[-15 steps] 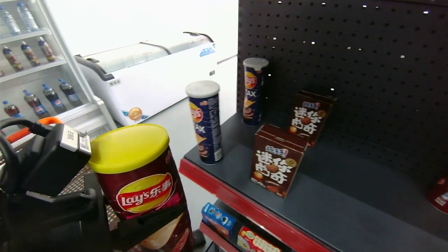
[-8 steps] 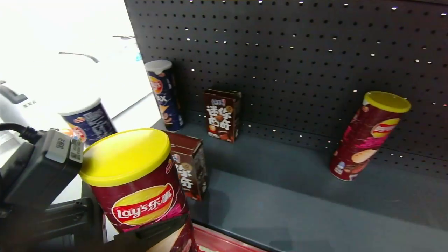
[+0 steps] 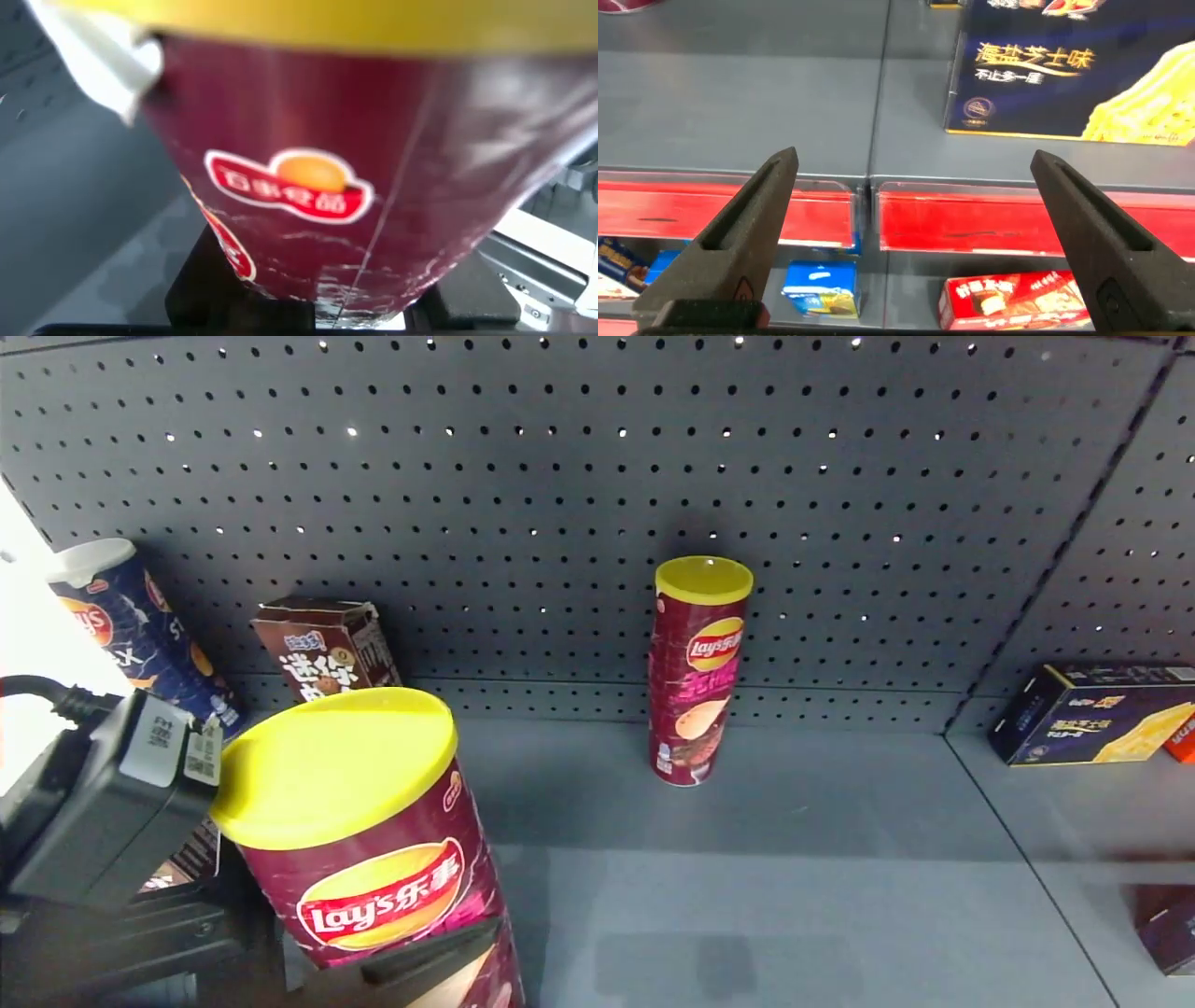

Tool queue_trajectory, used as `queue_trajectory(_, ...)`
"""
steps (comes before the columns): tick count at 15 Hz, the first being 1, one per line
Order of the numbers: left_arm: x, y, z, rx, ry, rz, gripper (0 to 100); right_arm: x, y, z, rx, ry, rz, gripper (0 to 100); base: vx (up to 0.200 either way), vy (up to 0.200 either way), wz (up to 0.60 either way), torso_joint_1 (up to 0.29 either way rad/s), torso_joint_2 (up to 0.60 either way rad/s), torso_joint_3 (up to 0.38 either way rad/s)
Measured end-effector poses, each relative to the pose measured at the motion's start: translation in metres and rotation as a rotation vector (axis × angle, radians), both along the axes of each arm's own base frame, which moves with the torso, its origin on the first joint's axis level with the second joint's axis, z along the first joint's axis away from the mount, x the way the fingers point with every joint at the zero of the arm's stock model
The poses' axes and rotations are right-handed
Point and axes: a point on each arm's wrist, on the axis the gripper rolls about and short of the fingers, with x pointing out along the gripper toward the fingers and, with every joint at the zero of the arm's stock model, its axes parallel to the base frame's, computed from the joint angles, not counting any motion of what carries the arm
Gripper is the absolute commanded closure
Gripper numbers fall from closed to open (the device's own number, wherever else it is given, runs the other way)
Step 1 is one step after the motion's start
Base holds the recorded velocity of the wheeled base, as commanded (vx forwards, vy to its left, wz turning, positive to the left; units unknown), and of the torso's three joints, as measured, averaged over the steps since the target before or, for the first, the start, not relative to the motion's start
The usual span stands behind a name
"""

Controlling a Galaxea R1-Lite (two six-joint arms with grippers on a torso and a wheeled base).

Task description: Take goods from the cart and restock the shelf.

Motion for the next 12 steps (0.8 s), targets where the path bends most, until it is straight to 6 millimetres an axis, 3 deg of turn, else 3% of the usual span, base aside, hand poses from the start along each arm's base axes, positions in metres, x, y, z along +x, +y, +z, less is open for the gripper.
queue_trajectory(12, -0.0052, 0.0074, -0.0044, -0.001, 0.001, 0.014, 100, 0.0000, 0.0000, 0.0000, 0.001, 0.000, 0.000, 0, 0.000, 0.000, 0.00, 0.000, 0.00, 0.000)
